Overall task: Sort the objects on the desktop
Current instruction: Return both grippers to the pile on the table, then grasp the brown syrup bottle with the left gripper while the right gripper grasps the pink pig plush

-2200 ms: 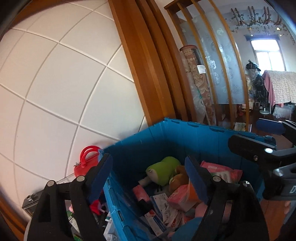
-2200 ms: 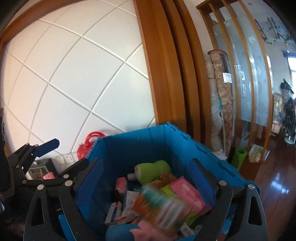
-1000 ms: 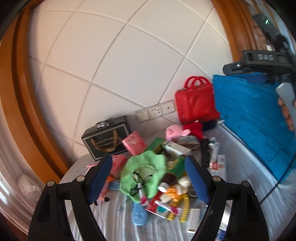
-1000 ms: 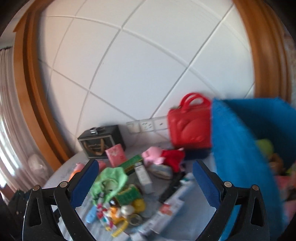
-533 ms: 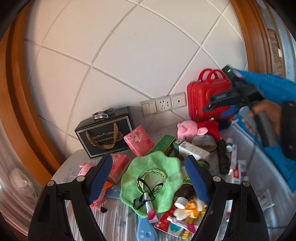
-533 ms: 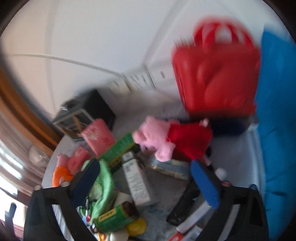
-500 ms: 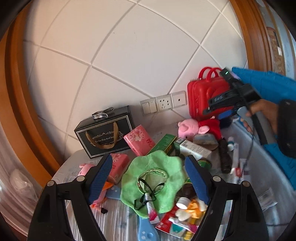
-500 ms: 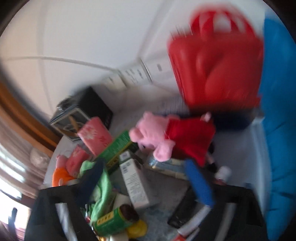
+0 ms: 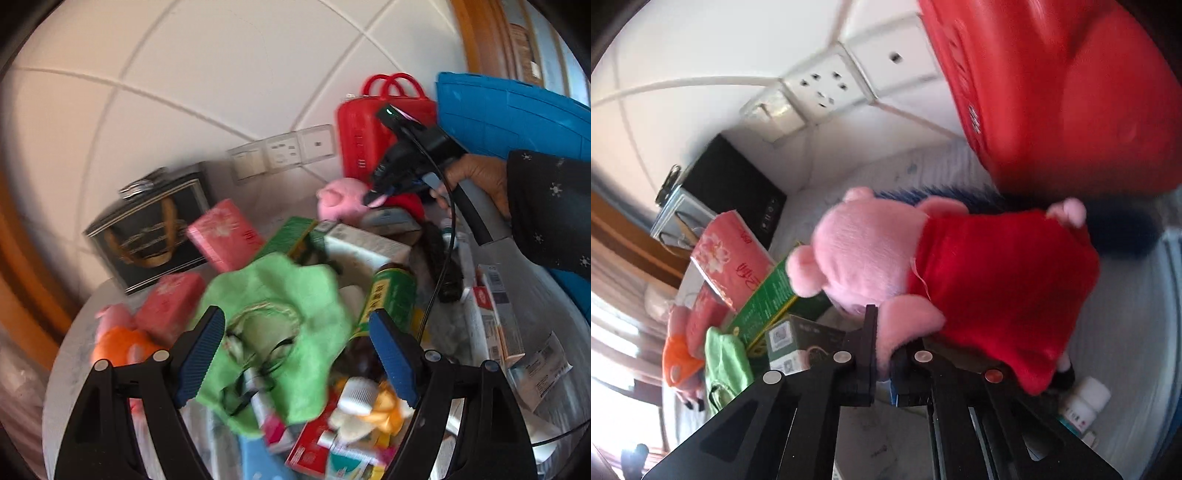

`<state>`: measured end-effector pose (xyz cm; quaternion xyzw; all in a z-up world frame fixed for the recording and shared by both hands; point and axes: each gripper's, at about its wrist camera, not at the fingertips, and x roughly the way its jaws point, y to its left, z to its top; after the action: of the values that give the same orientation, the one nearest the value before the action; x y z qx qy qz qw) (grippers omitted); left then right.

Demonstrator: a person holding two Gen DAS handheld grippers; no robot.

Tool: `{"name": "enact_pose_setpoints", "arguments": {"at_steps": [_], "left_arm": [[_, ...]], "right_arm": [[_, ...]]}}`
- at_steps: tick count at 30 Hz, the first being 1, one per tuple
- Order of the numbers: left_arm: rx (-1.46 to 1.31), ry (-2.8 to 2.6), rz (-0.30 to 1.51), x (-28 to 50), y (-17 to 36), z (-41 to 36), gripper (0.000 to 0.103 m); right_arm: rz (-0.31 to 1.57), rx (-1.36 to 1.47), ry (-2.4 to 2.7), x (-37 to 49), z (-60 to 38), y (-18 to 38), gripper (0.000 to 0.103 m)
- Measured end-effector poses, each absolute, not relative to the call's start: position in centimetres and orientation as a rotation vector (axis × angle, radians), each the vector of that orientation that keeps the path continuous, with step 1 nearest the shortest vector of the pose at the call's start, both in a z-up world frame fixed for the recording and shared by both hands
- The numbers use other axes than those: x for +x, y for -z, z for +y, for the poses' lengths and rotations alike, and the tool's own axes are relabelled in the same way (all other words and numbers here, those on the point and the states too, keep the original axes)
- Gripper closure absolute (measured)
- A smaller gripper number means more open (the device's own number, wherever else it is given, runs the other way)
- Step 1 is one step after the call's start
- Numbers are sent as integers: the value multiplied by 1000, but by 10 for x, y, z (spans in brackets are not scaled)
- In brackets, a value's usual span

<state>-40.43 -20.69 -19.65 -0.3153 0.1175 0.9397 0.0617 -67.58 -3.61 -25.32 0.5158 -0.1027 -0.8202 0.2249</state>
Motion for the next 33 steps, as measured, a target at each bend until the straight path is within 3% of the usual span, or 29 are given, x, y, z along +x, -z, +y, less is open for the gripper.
{"name": "enact_pose_setpoints", "arguments": {"at_steps": [9,12,13,15,23,33], "left_arm": [[-943,-2451,468,-454,228,-143,23],[-1086,-2349,398,-476,249,-146,48],[-1116,-2340,364,-481,252,-151,50],[-1177,-2314,301,-488,262,-161,50],[-1191,-2336,324,-481,268,-154,52],[-1082,-2482,311,-445,226,-172,52]], "right_arm": [[-207,1328,2277,-655,-30,224,98],[-205,1350,2267,-656,-29,230,98],[-205,1354,2261,-656,-28,232,98],[-218,1363,2247,-656,-28,236,98],[-298,1433,2213,-669,-28,259,98],[-348,1240,2258,-638,-20,199,98]]}}
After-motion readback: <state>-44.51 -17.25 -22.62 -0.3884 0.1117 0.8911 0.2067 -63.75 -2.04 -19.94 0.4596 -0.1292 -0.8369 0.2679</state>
